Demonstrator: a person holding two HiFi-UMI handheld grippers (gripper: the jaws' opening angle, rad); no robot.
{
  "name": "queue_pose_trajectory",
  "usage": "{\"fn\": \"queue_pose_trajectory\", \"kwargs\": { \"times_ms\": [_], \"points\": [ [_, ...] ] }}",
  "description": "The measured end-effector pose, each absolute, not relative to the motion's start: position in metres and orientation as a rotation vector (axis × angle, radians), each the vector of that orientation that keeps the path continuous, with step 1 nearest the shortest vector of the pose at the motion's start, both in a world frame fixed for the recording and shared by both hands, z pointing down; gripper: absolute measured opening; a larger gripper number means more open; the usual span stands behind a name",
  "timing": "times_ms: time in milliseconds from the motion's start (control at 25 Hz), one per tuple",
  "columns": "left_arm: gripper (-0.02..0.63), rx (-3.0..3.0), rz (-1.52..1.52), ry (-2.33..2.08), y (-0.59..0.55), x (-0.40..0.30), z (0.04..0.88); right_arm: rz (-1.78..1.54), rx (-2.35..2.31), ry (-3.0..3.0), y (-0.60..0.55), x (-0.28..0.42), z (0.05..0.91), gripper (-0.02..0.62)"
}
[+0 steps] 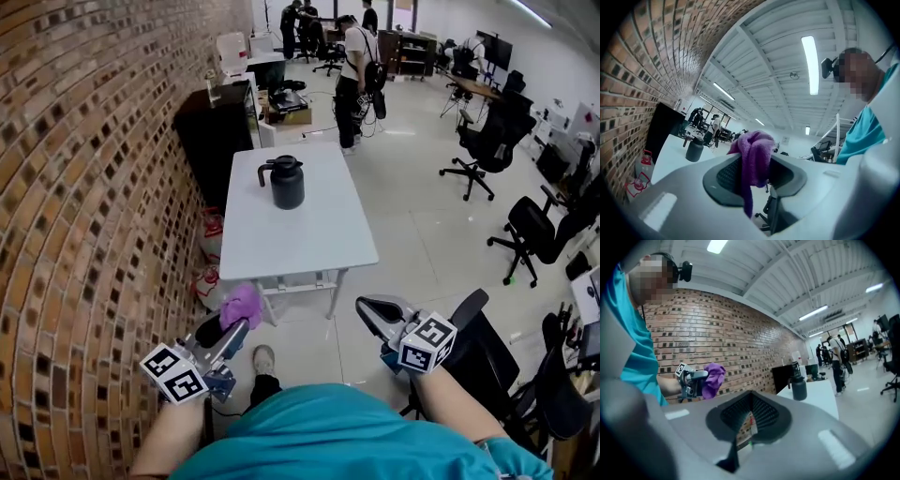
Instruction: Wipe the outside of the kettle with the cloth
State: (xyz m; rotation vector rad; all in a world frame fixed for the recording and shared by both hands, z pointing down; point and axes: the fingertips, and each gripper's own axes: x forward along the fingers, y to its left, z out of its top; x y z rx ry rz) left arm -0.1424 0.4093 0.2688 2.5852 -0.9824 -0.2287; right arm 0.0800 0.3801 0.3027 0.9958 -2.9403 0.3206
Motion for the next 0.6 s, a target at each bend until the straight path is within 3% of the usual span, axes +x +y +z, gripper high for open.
{"fn": "queue_pose_trajectory", "kwargs": {
  "times_ms": [320,600],
  "points": [
    [0.137,2.548,-0.187,-0.774,0.199,-0.197,0.317,0.270,1.225,-2.883,0.214,0.034,0.310,0.003],
    [0.137,2.409,0.014,-0.626,0.060,-0.190,0.390,0.315,1.322,-2.780,0.108,0.022,0.318,0.003]
  ]
}}
